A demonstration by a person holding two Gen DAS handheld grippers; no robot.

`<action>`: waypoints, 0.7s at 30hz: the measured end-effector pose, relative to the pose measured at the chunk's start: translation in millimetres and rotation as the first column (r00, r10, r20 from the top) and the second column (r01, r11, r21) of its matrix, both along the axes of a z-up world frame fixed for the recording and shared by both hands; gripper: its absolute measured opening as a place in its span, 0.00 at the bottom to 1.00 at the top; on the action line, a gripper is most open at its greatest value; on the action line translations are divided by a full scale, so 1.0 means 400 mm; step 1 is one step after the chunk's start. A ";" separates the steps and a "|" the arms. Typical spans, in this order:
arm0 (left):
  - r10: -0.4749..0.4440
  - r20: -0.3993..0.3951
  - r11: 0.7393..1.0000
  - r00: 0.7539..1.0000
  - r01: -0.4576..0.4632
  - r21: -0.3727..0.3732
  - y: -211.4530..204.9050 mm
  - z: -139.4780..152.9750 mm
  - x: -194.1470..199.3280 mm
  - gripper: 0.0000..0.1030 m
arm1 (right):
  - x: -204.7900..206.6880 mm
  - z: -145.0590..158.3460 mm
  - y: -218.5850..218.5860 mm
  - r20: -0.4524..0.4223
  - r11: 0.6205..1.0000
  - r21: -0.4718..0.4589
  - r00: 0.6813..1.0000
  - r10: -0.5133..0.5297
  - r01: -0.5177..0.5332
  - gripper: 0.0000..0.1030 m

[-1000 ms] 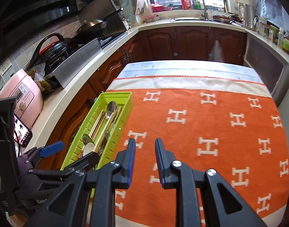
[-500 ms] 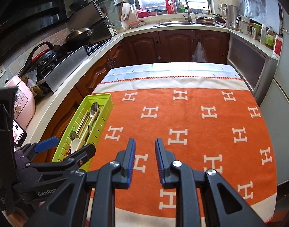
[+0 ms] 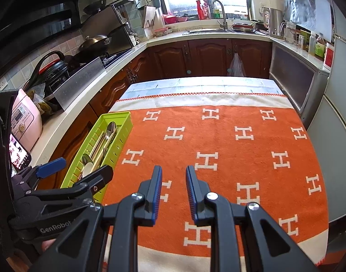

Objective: Organize utensils

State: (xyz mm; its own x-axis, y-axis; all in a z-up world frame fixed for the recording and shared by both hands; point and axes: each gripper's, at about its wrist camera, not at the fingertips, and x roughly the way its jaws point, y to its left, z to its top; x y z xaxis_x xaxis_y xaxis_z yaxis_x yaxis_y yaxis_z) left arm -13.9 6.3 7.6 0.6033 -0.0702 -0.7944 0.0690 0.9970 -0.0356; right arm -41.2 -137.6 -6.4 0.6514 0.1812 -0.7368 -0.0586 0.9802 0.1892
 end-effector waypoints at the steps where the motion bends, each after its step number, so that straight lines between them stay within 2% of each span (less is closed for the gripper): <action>1: 0.000 0.000 1.000 1.000 0.000 0.001 -0.004 0.000 -0.003 0.99 | -0.003 0.001 -0.002 0.002 1.000 0.001 1.000 -0.002 0.002 0.21; 21: 0.015 0.019 1.000 1.000 -0.015 0.004 -0.001 0.017 -0.033 0.99 | -0.033 0.019 0.002 0.032 1.000 -0.004 0.999 0.007 -0.007 0.21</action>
